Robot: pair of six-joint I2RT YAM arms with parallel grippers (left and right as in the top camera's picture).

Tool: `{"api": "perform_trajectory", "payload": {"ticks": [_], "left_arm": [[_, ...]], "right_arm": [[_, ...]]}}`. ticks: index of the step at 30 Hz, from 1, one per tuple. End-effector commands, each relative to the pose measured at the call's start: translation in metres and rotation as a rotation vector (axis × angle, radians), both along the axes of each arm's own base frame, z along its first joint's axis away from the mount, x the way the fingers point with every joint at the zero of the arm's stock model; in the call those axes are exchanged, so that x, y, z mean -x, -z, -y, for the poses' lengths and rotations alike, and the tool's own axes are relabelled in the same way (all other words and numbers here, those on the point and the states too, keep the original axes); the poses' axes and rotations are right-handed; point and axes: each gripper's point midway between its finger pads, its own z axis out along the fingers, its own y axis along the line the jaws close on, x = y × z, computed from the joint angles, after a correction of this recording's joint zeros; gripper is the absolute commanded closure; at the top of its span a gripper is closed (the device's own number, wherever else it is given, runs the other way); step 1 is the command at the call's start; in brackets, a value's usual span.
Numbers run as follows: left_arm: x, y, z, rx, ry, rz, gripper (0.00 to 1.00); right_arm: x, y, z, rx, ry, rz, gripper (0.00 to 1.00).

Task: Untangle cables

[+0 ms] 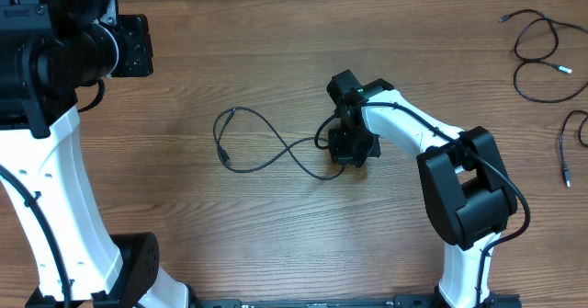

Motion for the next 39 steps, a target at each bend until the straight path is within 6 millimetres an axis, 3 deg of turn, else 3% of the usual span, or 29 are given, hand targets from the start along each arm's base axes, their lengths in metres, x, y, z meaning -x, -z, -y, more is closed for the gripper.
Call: {"api": "perform_trajectory", "payload": {"ticks": [1, 8, 16, 21, 30, 35, 39], "left_arm": [[0.002, -0.003, 0.001, -0.004, 0.017, 0.011, 0.96], [0.002, -0.003, 0.001, -0.004, 0.017, 0.011, 0.96], [0.002, -0.003, 0.001, -0.004, 0.018, 0.011, 0.96], [0.002, -0.003, 0.001, -0.004, 0.018, 0.011, 0.96], [0.002, -0.003, 0.001, -0.004, 0.018, 0.011, 0.96], [0.002, -0.003, 0.001, -0.004, 0.018, 0.011, 0.96], [0.002, -0.003, 0.001, -0.003, 0.017, 0.011, 0.96]], "right_arm": [[0.040, 0.072, 0.018, 0.092, -0.092, -0.165, 0.96], [0.024, 0.071, 0.018, 0.064, -0.067, -0.126, 0.96], [-0.014, 0.056, 0.045, 0.041, 0.022, -0.082, 0.96], [-0.047, 0.018, 0.055, 0.053, 0.022, -0.023, 0.96], [-0.107, -0.064, 0.041, 0.004, 0.002, 0.179, 0.96], [-0.127, -0.100, 0.046, -0.012, 0.008, 0.244, 0.96], [-0.133, -0.110, 0.048, -0.017, 0.012, 0.266, 0.96]]}}
